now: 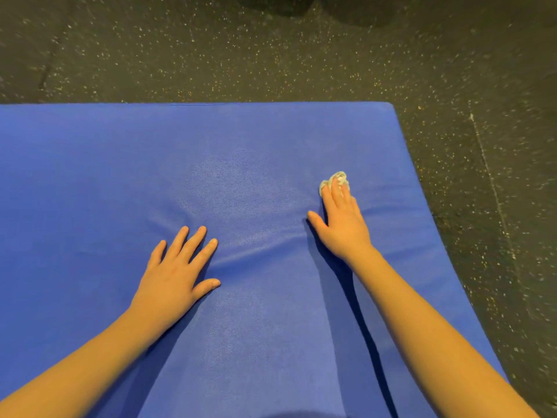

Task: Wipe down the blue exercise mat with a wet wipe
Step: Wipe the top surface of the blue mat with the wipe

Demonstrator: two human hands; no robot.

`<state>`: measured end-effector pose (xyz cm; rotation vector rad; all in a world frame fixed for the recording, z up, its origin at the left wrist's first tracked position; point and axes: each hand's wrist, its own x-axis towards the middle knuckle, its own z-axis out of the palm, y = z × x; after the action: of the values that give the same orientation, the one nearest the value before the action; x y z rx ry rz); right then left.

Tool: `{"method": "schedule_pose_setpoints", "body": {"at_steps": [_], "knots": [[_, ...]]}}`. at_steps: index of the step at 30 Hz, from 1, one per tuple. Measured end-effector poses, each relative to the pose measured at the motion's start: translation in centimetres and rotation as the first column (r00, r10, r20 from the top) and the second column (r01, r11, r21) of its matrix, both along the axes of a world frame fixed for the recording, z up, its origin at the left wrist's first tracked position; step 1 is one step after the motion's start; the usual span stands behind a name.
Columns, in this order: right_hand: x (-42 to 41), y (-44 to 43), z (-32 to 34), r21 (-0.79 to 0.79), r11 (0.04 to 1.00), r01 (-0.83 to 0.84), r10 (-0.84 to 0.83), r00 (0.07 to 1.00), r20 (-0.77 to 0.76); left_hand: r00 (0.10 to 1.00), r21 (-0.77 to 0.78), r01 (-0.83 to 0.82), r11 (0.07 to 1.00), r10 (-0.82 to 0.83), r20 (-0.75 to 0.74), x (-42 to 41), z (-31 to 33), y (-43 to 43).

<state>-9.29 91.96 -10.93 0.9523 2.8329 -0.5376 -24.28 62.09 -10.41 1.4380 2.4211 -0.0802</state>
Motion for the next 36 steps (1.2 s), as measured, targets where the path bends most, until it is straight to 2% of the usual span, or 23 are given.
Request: {"method": "schedule_pose_setpoints", "body": {"at_steps": [2, 3, 6, 8, 13, 16, 19, 22, 25, 28, 30, 32, 36], "knots": [[1.9, 0.2, 0.1, 0.022, 0.994, -0.106, 0.105, 0.994, 0.019, 1.000, 0.003, -0.024, 1.000, 0.024, 0.013, 0.6, 0.2, 0.0], [2.6, 0.7, 0.1, 0.043, 0.994, -0.104, 0.102, 0.994, 0.031, 0.999, 0.007, -0.033, 0.999, 0.033, 0.016, 0.9, 0.3, -0.2], [3.5, 0.4, 0.3, 0.033, 0.996, 0.086, -0.087, 0.996, 0.035, 0.999, 0.013, -0.012, 1.000, 0.011, 0.037, 2.1, 0.5, -1.1], [3.4, -1.7, 0.6, -0.018, 0.988, 0.154, -0.154, 0.988, 0.022, 0.997, 0.012, 0.020, 1.000, -0.021, 0.080, 2.9, 0.6, -1.8], [6.6, -5.3, 1.5, -0.083, 0.996, -0.031, 0.034, 0.999, 0.035, 0.974, 0.071, 0.041, 0.997, -0.055, 0.218, 3.6, 0.4, -4.0], [9.0, -5.1, 1.6, -0.029, 0.995, 0.099, -0.097, 0.994, 0.051, 0.973, 0.090, 0.031, 0.995, -0.050, 0.225, 4.0, 0.5, -4.4], [9.5, -7.2, 1.5, -0.025, 0.991, 0.133, -0.132, 0.990, 0.052, 0.986, 0.199, 0.032, 0.979, -0.064, 0.156, 4.3, 0.2, -4.1], [10.2, -9.5, 2.1, -0.122, 0.992, 0.019, -0.012, 0.998, 0.057, 0.991, 0.362, 0.010, 0.932, -0.057, 0.118, 5.0, -0.1, -3.8], [12.0, -9.8, 2.5, -0.097, 0.994, -0.049, 0.054, 0.997, 0.047, 0.991, 0.454, -0.027, 0.891, -0.036, 0.129, 5.5, -0.3, -3.4], [13.4, -10.4, 2.5, -0.084, 0.996, 0.012, -0.008, 0.999, 0.042, 0.984, 0.428, -0.070, 0.901, -0.009, 0.178, 5.9, 0.0, -3.1], [14.2, -10.7, 2.6, -0.104, 0.995, -0.010, 0.013, 0.999, 0.035, 0.975, 0.410, -0.137, 0.902, 0.048, 0.219, 6.1, 1.0, -3.3], [15.0, -10.2, 2.7, -0.059, 0.997, -0.039, 0.041, 0.999, 0.034, 0.970, 0.399, -0.179, 0.899, 0.094, 0.223, 6.2, 1.9, -3.4], [16.1, -10.4, 2.3, -0.005, 0.999, 0.042, -0.042, 0.998, 0.037, 0.962, 0.348, -0.220, 0.911, 0.142, 0.234, 6.0, 3.8, -3.5]]}}
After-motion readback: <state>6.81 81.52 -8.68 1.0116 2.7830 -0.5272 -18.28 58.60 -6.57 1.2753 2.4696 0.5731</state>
